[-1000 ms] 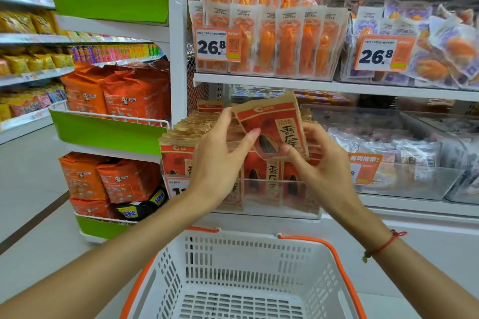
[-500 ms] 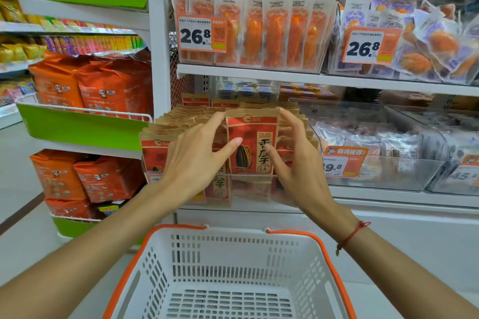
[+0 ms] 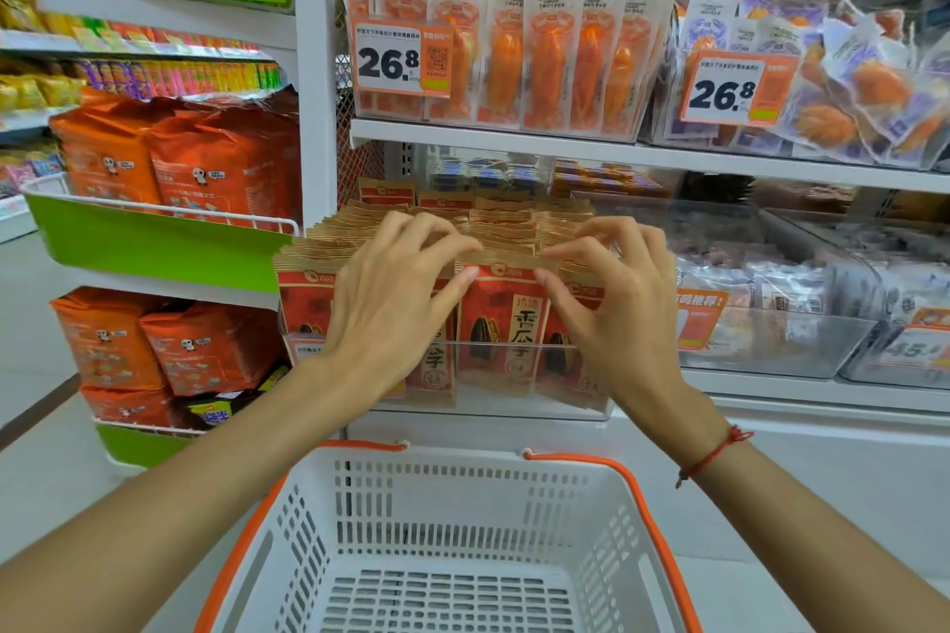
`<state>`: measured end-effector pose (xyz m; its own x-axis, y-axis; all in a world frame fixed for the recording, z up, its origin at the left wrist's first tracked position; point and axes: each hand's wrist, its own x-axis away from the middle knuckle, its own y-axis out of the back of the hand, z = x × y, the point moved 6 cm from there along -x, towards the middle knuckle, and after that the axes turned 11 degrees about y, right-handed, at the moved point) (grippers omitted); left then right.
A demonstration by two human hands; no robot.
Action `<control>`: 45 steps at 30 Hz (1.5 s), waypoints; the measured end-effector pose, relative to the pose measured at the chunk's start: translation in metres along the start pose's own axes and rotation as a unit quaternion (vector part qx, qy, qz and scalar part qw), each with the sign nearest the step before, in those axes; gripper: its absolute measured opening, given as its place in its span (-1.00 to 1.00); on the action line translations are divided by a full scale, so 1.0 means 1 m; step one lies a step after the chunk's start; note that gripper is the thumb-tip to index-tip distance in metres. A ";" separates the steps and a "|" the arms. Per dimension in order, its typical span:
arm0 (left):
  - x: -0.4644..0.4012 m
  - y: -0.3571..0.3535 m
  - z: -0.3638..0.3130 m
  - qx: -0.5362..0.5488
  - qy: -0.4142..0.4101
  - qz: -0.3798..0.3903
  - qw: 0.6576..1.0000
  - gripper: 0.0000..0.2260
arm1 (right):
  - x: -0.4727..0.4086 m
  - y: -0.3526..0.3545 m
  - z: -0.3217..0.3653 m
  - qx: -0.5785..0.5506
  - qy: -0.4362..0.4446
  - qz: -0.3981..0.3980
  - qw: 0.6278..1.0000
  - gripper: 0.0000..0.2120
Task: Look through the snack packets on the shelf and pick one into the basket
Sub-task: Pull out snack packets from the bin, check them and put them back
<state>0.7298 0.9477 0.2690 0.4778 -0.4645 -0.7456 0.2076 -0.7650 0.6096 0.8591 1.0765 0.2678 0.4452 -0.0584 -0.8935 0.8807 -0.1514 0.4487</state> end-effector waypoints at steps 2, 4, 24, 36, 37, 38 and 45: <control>0.001 -0.006 0.001 -0.029 -0.026 0.002 0.999 -0.80 | 0.002 -0.003 -0.001 0.010 0.002 0.020 1.000 -0.87; 0.004 -0.011 0.002 -0.053 -0.045 0.010 0.998 -0.77 | 0.004 -0.007 0.000 0.019 0.009 0.033 0.999 -0.87; -0.008 -0.021 0.021 -0.035 0.013 0.122 0.992 -0.39 | -0.064 -0.024 -0.015 -0.122 -0.033 0.309 0.942 -0.81; -0.026 -0.010 0.039 0.054 0.080 0.144 0.985 -0.78 | -0.077 -0.051 -0.009 -0.020 0.063 0.460 0.885 -0.90; -0.026 -0.011 0.039 0.056 0.087 0.144 0.984 -0.78 | -0.075 -0.048 -0.011 -0.023 0.058 0.438 0.897 -0.90; -0.026 -0.011 0.039 0.057 0.092 0.144 0.984 -0.78 | -0.073 -0.045 -0.014 -0.038 0.048 0.410 0.910 -0.89; -0.028 -0.014 0.041 0.100 0.137 0.177 0.969 -0.81 | -0.078 -0.031 -0.018 -0.168 -0.011 0.163 0.972 -0.92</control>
<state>0.6787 0.9530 0.2706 0.7035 -0.5992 -0.3822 -0.1683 -0.6630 0.7295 0.8000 1.1040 0.3238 0.7095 -0.0711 -0.7011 0.6978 0.2103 0.6847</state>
